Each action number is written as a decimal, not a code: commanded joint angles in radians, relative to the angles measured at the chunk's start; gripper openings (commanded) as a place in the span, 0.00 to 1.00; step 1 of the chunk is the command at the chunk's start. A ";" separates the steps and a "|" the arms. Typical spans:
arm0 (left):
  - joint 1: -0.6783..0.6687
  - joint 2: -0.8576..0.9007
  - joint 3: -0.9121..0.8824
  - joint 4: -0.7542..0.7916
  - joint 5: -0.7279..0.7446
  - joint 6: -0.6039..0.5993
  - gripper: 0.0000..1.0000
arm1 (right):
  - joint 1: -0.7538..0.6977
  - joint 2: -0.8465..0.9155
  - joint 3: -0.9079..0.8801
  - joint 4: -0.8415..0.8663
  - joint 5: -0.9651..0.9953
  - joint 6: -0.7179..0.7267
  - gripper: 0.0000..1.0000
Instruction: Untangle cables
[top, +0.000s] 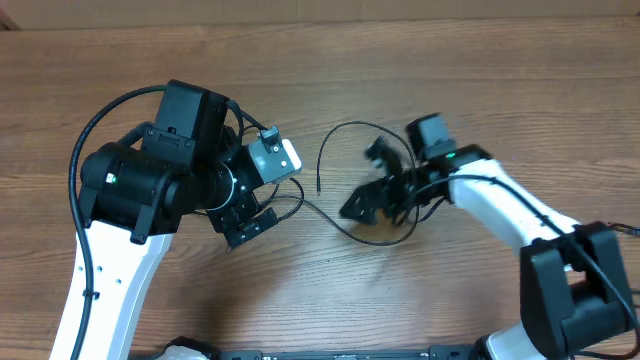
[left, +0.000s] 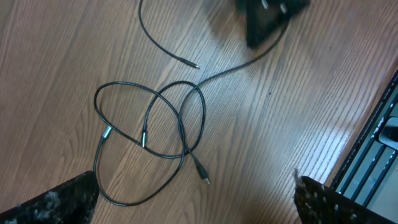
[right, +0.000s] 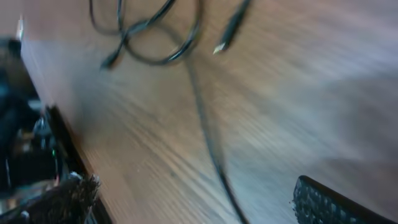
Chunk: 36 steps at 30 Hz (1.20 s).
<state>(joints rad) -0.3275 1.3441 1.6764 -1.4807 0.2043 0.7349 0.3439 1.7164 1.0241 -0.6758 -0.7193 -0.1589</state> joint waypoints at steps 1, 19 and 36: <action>-0.002 -0.003 0.021 0.000 0.002 -0.010 1.00 | 0.042 0.048 -0.013 0.055 -0.035 -0.006 1.00; -0.002 -0.003 0.021 0.000 0.002 -0.010 1.00 | 0.130 0.329 -0.013 0.163 -0.218 0.005 1.00; -0.002 -0.003 0.021 0.000 0.002 -0.010 0.99 | 0.063 0.129 0.173 -0.170 0.147 0.264 0.04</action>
<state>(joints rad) -0.3275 1.3441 1.6764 -1.4815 0.2043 0.7349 0.4789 1.9930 1.0863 -0.7532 -0.8059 0.0921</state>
